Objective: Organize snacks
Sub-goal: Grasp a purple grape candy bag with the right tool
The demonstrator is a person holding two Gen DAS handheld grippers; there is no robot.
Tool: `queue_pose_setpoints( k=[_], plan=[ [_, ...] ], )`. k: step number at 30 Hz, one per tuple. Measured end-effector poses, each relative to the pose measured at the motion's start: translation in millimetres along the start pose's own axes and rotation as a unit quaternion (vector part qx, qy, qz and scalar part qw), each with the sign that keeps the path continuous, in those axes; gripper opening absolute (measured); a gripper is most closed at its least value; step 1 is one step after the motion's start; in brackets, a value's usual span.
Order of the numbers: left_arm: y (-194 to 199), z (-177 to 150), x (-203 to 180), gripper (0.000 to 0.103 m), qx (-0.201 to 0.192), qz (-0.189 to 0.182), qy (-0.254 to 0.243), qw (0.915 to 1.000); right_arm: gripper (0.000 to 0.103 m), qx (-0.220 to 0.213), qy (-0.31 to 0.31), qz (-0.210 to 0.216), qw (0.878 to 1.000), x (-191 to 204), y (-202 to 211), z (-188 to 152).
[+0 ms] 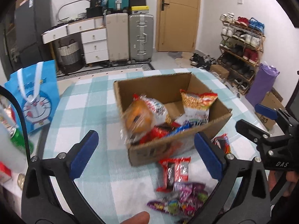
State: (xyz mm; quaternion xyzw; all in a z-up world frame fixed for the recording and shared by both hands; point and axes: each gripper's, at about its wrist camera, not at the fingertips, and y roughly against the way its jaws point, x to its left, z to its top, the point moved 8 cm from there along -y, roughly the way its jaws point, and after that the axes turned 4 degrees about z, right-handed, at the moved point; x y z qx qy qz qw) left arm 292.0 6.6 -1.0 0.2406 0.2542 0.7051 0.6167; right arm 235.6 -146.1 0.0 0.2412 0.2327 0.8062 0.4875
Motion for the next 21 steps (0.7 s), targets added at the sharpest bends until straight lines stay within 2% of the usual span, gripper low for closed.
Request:
queue_pose_setpoints(
  k=[4,10,21],
  plan=[
    [11.1,-20.9,6.8,0.102,0.013,0.032,0.007,0.9994,0.102,0.012,0.005,0.022,1.000,4.2,9.8,-18.3],
    [12.7,-51.9,12.0,0.102,0.024,0.068,0.000,0.9974,0.102,0.025,0.024,0.024,0.999,9.0,15.3,-41.8],
    [7.1,-83.5,5.4,0.102,0.041,0.062,-0.015,0.9971,0.102,0.045,0.051,0.029,0.997,19.3,11.2,-68.7]
  ],
)
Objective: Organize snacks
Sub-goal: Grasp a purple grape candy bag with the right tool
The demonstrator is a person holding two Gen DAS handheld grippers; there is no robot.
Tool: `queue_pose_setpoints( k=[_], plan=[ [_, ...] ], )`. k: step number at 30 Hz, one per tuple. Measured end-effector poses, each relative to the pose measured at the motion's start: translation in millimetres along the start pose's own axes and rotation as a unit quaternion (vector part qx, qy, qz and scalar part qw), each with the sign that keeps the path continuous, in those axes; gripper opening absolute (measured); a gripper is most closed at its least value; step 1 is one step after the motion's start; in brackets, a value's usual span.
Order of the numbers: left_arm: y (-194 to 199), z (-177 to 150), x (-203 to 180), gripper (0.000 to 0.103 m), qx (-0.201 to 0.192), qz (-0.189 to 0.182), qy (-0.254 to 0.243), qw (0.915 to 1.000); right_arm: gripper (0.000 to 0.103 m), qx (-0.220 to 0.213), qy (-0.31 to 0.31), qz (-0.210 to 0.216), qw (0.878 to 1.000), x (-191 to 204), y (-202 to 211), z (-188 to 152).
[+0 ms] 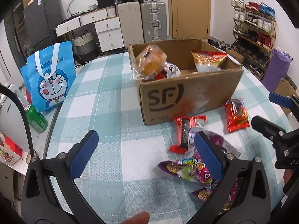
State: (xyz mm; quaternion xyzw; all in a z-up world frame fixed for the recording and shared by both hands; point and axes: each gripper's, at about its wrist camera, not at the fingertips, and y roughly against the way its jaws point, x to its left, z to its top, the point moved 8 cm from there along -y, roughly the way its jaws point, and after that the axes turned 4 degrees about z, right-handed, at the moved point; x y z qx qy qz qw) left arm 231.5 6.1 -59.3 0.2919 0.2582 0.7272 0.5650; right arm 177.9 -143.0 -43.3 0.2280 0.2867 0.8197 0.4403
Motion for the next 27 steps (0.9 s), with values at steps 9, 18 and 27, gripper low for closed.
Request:
queue_pose_setpoints(
  k=[9,18,27],
  plan=[
    [2.0,-17.4,10.5,0.102,0.025,-0.024,0.020,0.9992,0.102,0.023,0.022,0.000,1.000,2.8,-1.5,-15.1],
    [0.8,-32.4,5.8,0.102,0.044,-0.044,0.012,0.9980,0.102,0.070,0.019,0.020,0.997,0.8,-10.0,-29.9],
    [9.6,-39.1,10.0,0.102,0.061,-0.040,-0.008,0.9973,0.102,0.077,0.034,0.082,0.993,26.7,3.6,-32.2]
  ],
)
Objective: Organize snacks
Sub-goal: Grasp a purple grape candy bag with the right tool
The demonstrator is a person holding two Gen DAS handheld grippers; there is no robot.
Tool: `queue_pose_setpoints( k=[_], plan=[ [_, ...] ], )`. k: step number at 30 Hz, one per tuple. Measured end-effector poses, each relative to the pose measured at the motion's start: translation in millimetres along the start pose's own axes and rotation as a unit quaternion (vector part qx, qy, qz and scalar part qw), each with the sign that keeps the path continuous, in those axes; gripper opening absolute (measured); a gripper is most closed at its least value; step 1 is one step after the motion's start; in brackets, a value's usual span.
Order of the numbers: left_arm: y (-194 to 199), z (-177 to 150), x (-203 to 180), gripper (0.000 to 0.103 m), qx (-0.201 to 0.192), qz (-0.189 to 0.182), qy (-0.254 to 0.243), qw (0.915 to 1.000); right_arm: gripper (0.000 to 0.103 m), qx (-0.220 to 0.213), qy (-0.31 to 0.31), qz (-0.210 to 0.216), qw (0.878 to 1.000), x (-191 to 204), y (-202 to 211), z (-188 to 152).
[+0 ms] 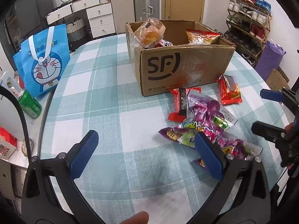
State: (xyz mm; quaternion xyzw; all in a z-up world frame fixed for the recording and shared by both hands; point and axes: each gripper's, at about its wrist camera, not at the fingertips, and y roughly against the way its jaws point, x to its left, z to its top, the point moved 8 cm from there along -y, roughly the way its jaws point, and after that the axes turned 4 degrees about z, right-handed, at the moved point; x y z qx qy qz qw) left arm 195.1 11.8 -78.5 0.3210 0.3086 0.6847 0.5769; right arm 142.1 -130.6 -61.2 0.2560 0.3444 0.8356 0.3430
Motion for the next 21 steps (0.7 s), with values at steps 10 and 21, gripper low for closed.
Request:
queue_pose_setpoints(
  k=[10,21],
  plan=[
    [7.4,-21.9,7.9,0.102,0.013,-0.007,0.001,0.9999,0.102,0.046,0.041,0.079,0.995,54.0,-13.4,-18.3],
    [-1.6,-25.6,9.3,0.102,0.022,-0.014,0.010,0.9996,0.084,0.098,0.039,0.126,0.986,69.2,-43.6,-42.7]
  ],
)
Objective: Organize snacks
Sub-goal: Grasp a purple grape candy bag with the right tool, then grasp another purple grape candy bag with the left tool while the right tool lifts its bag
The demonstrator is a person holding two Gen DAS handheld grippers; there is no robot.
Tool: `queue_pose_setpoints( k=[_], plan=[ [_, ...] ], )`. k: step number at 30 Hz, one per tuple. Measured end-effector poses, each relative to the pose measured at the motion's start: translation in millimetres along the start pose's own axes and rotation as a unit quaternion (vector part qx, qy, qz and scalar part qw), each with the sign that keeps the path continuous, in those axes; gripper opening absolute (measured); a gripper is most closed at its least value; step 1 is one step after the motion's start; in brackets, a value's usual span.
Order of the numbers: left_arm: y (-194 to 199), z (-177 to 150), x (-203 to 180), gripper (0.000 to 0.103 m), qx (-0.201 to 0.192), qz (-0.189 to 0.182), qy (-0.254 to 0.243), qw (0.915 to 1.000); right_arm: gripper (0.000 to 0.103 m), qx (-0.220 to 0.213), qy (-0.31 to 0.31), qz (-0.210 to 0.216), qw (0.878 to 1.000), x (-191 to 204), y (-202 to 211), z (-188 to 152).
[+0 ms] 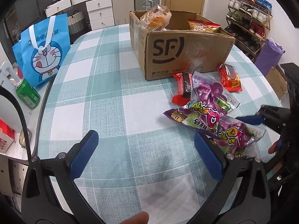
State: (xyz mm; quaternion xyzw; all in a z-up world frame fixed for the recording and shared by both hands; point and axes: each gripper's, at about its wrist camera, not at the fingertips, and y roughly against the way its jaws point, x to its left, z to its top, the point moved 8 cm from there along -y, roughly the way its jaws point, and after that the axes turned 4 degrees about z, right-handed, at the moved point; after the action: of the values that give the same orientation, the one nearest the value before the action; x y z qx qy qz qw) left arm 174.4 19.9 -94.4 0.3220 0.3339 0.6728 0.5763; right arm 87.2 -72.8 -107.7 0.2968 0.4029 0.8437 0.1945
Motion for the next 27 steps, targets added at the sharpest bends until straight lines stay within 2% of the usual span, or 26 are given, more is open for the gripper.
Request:
queue_pose_setpoints(
  k=[3,5,8,15,22,27],
  plan=[
    [-0.6,0.3,-1.6,0.102,0.000,-0.003,0.001,1.0000,0.076,-0.001,0.008,0.006,1.000,3.9,-1.4,-1.3],
    [-1.5,0.3,-2.9,0.102,0.000,-0.004,0.002,1.0000,0.066,-0.004,0.016,0.015,1.000,9.1,-0.9,-0.2],
    [-2.0,0.3,-5.0,0.102,0.000,-0.007,0.001,1.0000,0.061,-0.007,0.029,0.015,0.999,12.9,3.8,-0.4],
    [-1.6,1.0,-10.2,0.102,-0.003,-0.017,0.000,0.9998,0.059,-0.037,0.037,0.020,0.998,12.3,31.2,5.2],
    [-4.8,0.0,-19.3,0.102,0.000,-0.036,-0.003,0.9993,0.059,-0.063,0.031,-0.006,0.998,-0.4,56.4,14.3],
    [-8.0,0.5,-29.6,0.102,0.006,-0.062,0.013,0.9980,0.060,-0.080,0.021,-0.027,0.996,-19.1,78.6,15.6]
  ],
)
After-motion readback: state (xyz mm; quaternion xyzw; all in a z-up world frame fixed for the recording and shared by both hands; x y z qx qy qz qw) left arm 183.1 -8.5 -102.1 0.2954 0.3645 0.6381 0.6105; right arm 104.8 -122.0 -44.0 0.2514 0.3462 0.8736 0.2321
